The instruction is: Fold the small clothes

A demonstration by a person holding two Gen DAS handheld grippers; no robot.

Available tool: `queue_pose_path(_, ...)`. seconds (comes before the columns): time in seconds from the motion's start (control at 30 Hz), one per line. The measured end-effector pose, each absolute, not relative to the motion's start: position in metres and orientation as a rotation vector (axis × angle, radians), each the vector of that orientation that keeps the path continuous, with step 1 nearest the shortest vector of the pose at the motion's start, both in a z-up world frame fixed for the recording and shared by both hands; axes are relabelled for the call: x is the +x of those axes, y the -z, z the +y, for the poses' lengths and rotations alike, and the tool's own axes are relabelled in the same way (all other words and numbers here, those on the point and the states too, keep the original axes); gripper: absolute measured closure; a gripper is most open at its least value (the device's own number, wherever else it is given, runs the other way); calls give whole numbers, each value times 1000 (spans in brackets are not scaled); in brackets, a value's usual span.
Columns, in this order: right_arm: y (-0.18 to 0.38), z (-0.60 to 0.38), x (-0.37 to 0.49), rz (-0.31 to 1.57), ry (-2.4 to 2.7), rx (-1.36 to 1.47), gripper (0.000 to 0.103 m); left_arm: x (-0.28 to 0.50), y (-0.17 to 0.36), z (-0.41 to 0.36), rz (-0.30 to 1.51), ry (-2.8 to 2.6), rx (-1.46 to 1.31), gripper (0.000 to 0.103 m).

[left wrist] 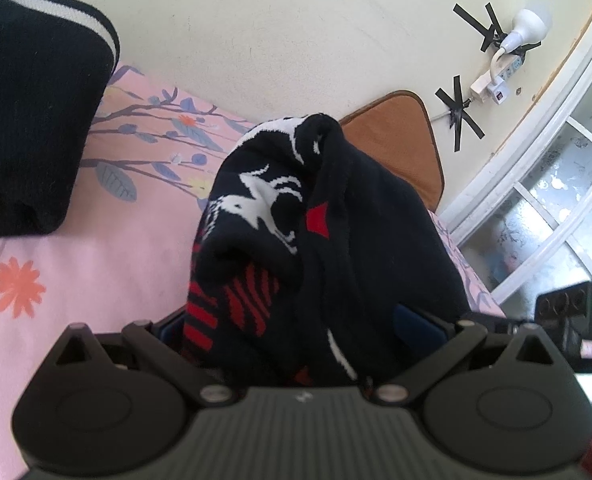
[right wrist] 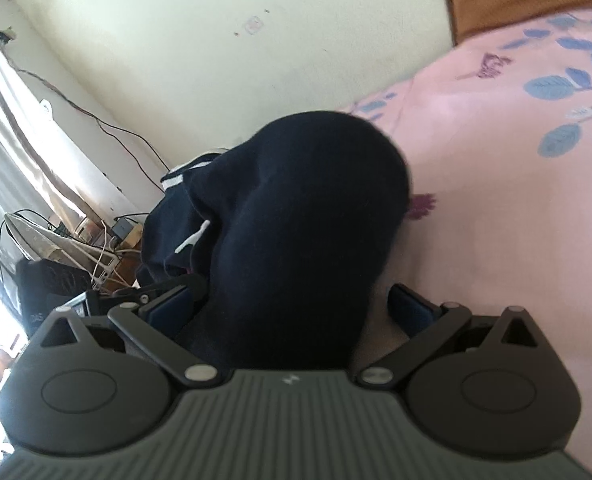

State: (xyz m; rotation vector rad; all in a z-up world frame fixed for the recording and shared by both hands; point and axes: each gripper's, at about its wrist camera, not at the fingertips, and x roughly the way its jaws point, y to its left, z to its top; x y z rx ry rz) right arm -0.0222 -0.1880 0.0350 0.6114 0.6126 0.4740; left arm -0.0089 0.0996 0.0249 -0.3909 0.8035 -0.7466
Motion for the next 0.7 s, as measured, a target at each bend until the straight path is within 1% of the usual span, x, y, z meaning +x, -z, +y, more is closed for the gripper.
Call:
queue_pose_path(0.13, -35, -206, -5, 679, -527, 685, 0, -9, -30, 90, 860, 738, -364, 0)
queue_pose_path(0.17, -34, -202, 5, 704, -562, 696, 17, -8, -31, 86, 870, 731, -354, 0)
queue_pose_path(0.2, -31, -197, 13, 745, -575, 706, 30, -7, -32, 81, 879, 724, -338, 1)
queue_pose_path(0.23, -32, -190, 17, 752, -555, 690, 30, -6, -34, 75, 885, 715, -317, 1)
queue_pose_path(0.27, -35, -184, 21, 762, -553, 679, 32, -6, -35, 70, 897, 707, -299, 1)
queue_pose_path(0.3, -37, -183, 22, 767, -555, 677, 40, -4, -38, 63, 914, 702, -285, 1)
queue_pose_path(0.37, -46, -190, 20, 757, -590, 694, 50, -1, -46, 49, 921, 702, -269, 1)
queue_pose_path(0.4, -51, -197, 18, 740, -604, 698, 52, 3, -53, 38, 914, 716, -260, 1)
queue_pose_path(0.53, -86, -245, 8, 587, -552, 637, 52, 34, -85, -25, 878, 796, -236, 2)
queue_pose_path(0.63, -108, -301, 6, 479, -451, 623, 52, 62, -106, -94, 824, 857, -185, 2)
queue_pose_path(0.7, -118, -339, 7, 420, -369, 596, 52, 84, -109, -146, 814, 871, -156, 0)
